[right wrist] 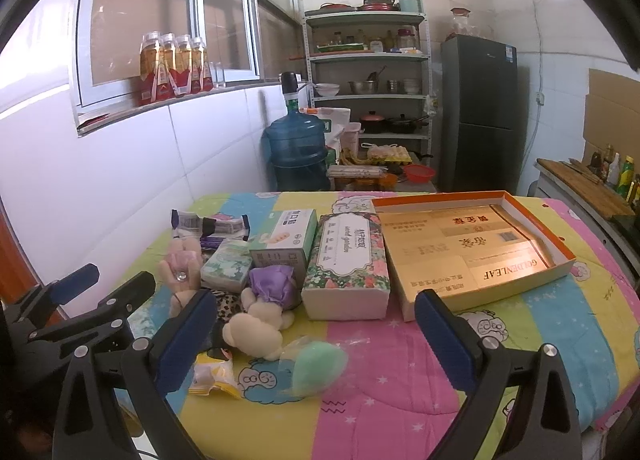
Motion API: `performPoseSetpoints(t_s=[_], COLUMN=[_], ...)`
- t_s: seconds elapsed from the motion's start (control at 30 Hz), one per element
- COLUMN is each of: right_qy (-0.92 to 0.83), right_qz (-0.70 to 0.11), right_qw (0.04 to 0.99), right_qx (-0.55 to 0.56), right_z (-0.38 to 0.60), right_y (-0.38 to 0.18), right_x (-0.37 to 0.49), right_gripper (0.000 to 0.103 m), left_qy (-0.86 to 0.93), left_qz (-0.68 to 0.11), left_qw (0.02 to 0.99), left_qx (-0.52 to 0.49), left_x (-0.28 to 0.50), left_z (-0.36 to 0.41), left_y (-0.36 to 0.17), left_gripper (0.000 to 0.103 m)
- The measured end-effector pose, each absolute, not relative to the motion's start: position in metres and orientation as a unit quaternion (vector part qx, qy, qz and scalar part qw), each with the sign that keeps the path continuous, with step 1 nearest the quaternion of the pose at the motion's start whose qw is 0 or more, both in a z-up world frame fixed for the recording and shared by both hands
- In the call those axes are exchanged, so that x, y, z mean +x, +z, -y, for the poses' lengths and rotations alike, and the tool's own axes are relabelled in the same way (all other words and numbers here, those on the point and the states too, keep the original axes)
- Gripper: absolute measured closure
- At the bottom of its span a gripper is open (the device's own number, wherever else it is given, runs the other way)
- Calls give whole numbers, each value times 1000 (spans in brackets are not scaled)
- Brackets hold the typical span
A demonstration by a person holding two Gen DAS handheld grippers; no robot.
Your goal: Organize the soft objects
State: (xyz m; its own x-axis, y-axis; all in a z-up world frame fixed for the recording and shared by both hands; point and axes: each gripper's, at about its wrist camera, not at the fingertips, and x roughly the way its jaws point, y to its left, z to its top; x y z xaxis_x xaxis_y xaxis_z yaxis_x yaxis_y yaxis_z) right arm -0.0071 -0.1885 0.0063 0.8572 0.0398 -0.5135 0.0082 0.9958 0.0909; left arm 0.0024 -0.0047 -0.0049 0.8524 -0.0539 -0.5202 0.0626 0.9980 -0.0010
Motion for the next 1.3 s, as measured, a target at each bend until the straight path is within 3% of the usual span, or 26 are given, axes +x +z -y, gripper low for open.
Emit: performPoseSetpoints(t_s=[1.3], right_qy=[19], right_qz=[-268], right_qw=[962], right_qx=[52], right_z=[187], right_y=[2], right_x=[-6], right_gripper=[3], left_qy=[-31], left_qz=[-273], left_qw=[961], left_qx=[6], left_x=[4], left_z=[-1], left_y=[-14], left_gripper=[24])
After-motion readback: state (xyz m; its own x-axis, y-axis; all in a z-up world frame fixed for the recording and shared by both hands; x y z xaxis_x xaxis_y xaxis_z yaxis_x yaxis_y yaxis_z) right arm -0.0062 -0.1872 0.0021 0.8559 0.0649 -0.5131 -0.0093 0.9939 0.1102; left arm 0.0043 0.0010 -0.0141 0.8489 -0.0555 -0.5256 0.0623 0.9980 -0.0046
